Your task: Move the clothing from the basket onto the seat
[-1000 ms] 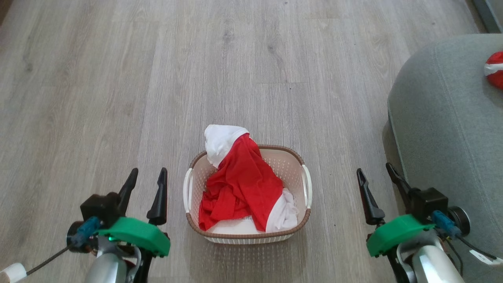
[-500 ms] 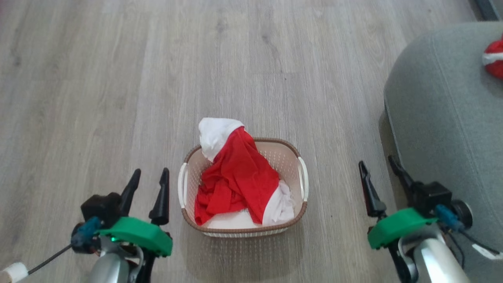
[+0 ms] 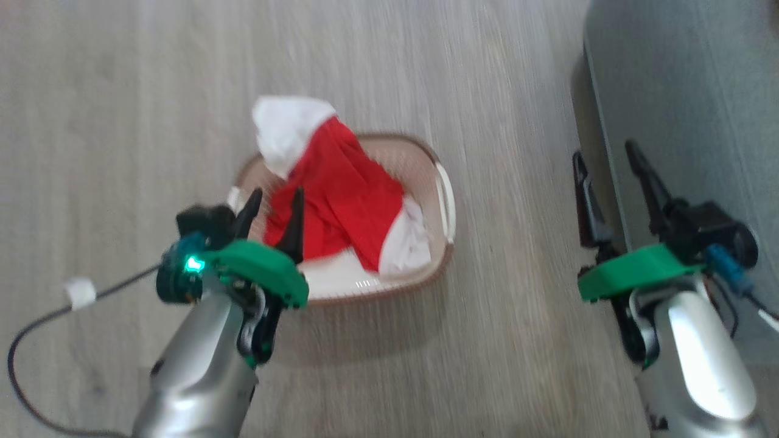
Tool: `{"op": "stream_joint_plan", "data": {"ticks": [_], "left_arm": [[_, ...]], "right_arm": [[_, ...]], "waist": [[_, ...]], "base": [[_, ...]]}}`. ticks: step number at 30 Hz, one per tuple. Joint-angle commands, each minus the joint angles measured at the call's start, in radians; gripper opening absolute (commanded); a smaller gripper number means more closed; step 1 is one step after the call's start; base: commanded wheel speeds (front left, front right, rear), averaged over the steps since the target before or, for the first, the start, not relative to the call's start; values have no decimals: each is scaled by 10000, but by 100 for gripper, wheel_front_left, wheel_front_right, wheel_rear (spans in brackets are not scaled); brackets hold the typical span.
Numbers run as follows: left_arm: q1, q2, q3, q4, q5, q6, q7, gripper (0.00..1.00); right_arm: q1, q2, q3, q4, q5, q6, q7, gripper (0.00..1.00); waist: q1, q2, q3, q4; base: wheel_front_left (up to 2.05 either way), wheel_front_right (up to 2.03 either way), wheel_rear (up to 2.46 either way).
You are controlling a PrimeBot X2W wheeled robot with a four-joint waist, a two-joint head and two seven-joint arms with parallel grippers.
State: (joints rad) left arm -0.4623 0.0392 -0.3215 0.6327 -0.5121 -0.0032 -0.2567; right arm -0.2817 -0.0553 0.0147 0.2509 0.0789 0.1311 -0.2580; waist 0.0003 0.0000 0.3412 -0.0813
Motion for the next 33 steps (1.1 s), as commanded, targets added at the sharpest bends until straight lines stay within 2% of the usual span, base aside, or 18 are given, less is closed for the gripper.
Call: {"op": "stream_joint_plan", "data": {"ticks": [1, 9, 18, 33], "left_arm": [[-640, 110, 22, 245, 30, 222, -51, 100], [-2455, 110, -358, 1879, 251, 805, -51, 100], [-3312, 188, 96, 3256, 728, 983, -51, 100], [-4635, 856, 775, 3972, 1678, 1531, -51, 100]], "right_arm": [[-439, 20, 196, -454, -8, -4, -38, 100], [-975, 44, 317, -736, 215, -4, -38, 100], [-966, 49, 163, -904, 754, -4, -38, 100], [-1239, 50, 533, -1272, 1676, -4, -38, 100]], "waist": [[-3, 0, 1280, -721], [-3, 0, 2741, -1376], [-3, 0, 3499, -1983], [-3, 0, 4883, -2669]], "base": [[0, 0, 0], [0, 0, 0], [0, 0, 0], [0, 0, 0]]}}
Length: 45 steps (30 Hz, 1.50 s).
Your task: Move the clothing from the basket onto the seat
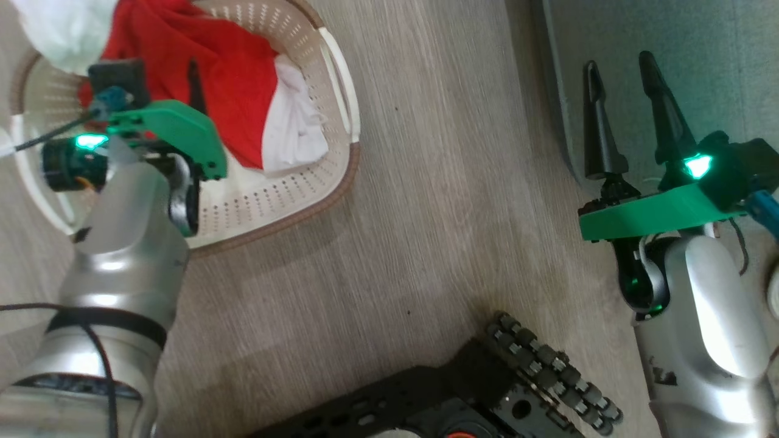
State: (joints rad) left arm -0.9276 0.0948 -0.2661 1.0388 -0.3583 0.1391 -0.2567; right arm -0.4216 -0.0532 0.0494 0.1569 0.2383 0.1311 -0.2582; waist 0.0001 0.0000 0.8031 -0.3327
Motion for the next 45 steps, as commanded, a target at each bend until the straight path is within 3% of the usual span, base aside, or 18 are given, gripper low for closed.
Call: {"op": "stream_joint_plan", "data": {"ticks": [1, 7, 24, 25, 26, 30, 31, 32, 39, 45], "left_arm": [[-55, 354, 251, -65, 186, 118, -51, 100], [-413, 647, 506, -4, 364, 214, -51, 100], [-824, 728, 827, -154, 928, 175, -51, 100], [-833, 711, 836, -152, 955, 164, -51, 96], [-840, 687, 850, -148, 975, 153, -51, 81], [-843, 624, 892, -178, 1116, 206, -51, 36], [-839, 599, 904, -177, 1143, 216, -51, 22], [-838, 569, 912, -175, 1172, 217, -51, 0], [-760, 341, 1039, -276, 1207, -70, -51, 0], [328, 74, 1543, -1195, 993, -451, -51, 0]], "right_arm": [[137, 29, 196, -358, 128, -4, -36, 100], [26, 29, 221, -542, 304, -4, -36, 100], [-113, 30, 389, -767, 356, -4, -36, 100], [-88, 30, 365, -771, 350, -4, -36, 100], [-57, 30, 343, -779, 345, -4, -36, 100], [91, 30, 253, -810, 296, -4, -36, 100], [125, 30, 220, -824, 278, -4, -36, 100], [156, 30, 186, -839, 261, -4, -36, 100], [211, 30, 7, -832, 111, -4, -36, 100], [148, 30, -128, -749, -125, -4, -36, 100]], "waist": [[-1, 0, 368, -191], [-1, 0, 802, -290], [-1, 0, 1255, -399], [-1, 0, 1259, -396], [-1, 0, 1259, -389], [-1, 0, 1231, -370], [-1, 0, 1223, -358], [-1, 0, 1217, -342], [-1, 0, 1127, -189], [-1, 0, 333, 176]], "base": [[0, 0, 0], [0, 0, 0], [0, 0, 0], [0, 0, 0], [0, 0, 0], [0, 0, 0], [0, 0, 0], [0, 0, 0], [0, 0, 0], [0, 0, 0]]}}
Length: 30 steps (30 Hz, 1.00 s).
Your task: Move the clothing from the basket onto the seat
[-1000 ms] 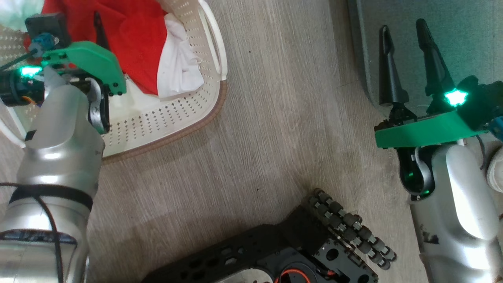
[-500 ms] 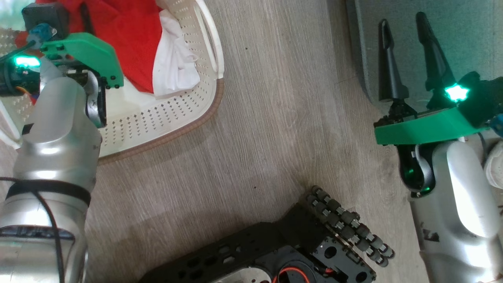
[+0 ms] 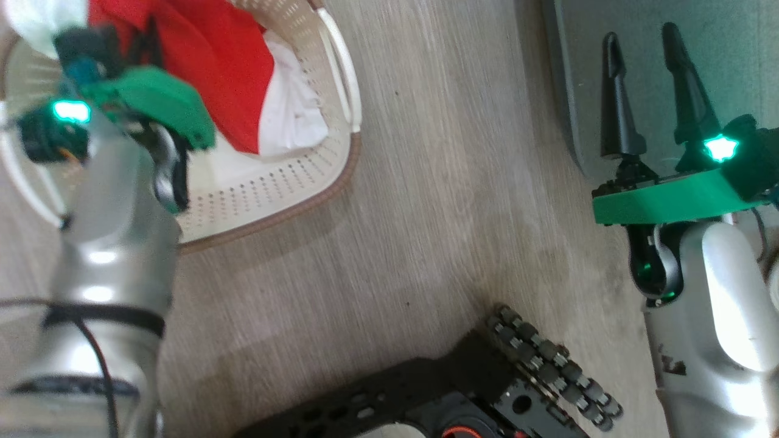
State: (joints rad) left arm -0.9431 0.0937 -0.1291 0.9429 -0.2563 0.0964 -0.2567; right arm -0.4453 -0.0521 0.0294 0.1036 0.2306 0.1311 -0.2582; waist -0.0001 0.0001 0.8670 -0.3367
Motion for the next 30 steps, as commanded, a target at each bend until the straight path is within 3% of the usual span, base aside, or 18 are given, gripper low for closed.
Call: {"op": "stream_joint_plan", "data": {"ticks": [1, 10, 15, 22, 30], "left_arm": [[724, 22, 242, -454, -39, -108, -51, 0], [3391, -401, 798, -2777, -233, -784, -51, 0], [4565, -428, 421, -3723, -676, -979, -51, 0], [5872, -432, -762, -5205, -1124, -755, -51, 0], [6625, -415, -411, -6087, -745, -617, -51, 0]], "right_arm": [[401, 18, 47, -192, -96, -4, -36, 100], [858, 18, 13, 253, -933, -4, -36, 100], [1243, -57, -42, 462, -1261, -4, -36, 100], [2011, -411, 69, 778, -1390, -4, -36, 100], [2306, -632, 270, 1038, -1366, -4, -36, 100]], "waist": [[1, -1, -483, 316], [1, -1, -2638, 1395], [1, -1, -3782, 1997], [1, -1, -5288, 3078], [1, -1, -6241, 3802]], "base": [[0, 0, 0], [0, 0, 0], [0, 0, 0], [0, 0, 0], [0, 0, 0]]}}
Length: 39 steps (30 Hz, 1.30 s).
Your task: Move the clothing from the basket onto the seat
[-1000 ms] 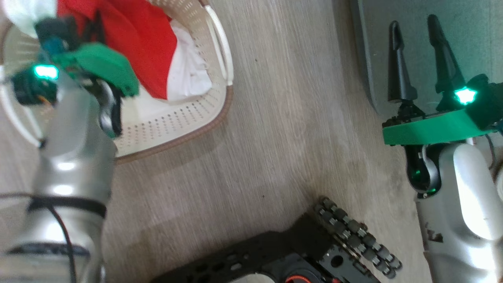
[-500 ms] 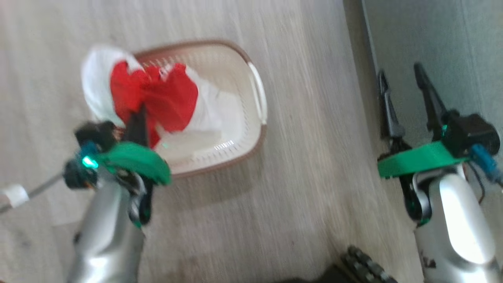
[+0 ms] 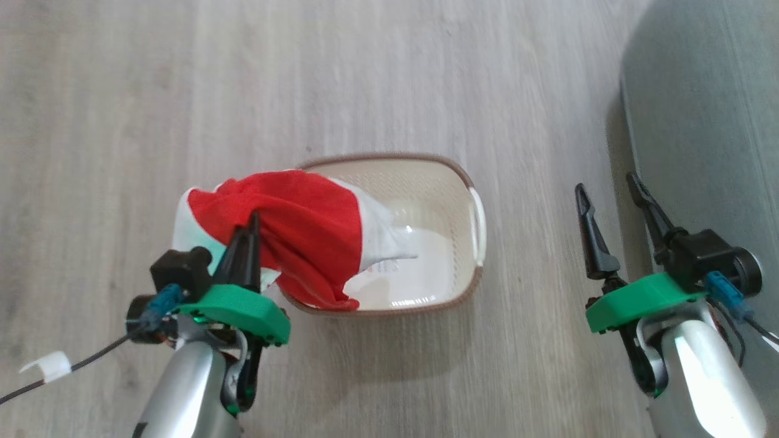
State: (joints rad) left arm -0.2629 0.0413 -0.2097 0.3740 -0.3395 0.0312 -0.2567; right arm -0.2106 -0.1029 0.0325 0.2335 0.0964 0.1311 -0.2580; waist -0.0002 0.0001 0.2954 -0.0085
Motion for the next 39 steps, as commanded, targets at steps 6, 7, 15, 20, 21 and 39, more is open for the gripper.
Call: {"op": "stream_joint_plan", "data": {"ticks": [6, 7, 15, 20, 21, 39], "left_arm": [[120, 237, 777, -585, 420, -83, -51, 0], [214, 252, 810, -544, 473, -96, -51, 0], [444, 279, 1031, -502, 743, -212, -51, 0], [535, 337, 1182, -450, 838, -278, -51, 0], [545, 340, 1218, -443, 847, -282, -51, 0], [537, 274, 1564, -448, 1008, -406, -51, 0]], "right_arm": [[73, -252, 445, -32, -16, -4, -38, 100], [156, -244, 472, 19, 5, -4, -38, 100], [315, -177, 757, 132, 107, -4, -38, 100], [399, -174, 824, 193, 157, -4, -38, 100], [409, -172, 832, 199, 158, -4, -38, 100], [394, -213, 949, 242, 213, -4, -38, 100]], "waist": [[2, -1, -1306, 724], [2, -1, -1456, 741], [2, -1, -2042, 729], [2, -1, -2236, 655], [2, -1, -2252, 638], [2, -1, -2295, 474]], "base": [[0, 0, 0], [0, 0, 0], [0, 0, 0], [0, 0, 0], [0, 0, 0], [0, 0, 0]]}}
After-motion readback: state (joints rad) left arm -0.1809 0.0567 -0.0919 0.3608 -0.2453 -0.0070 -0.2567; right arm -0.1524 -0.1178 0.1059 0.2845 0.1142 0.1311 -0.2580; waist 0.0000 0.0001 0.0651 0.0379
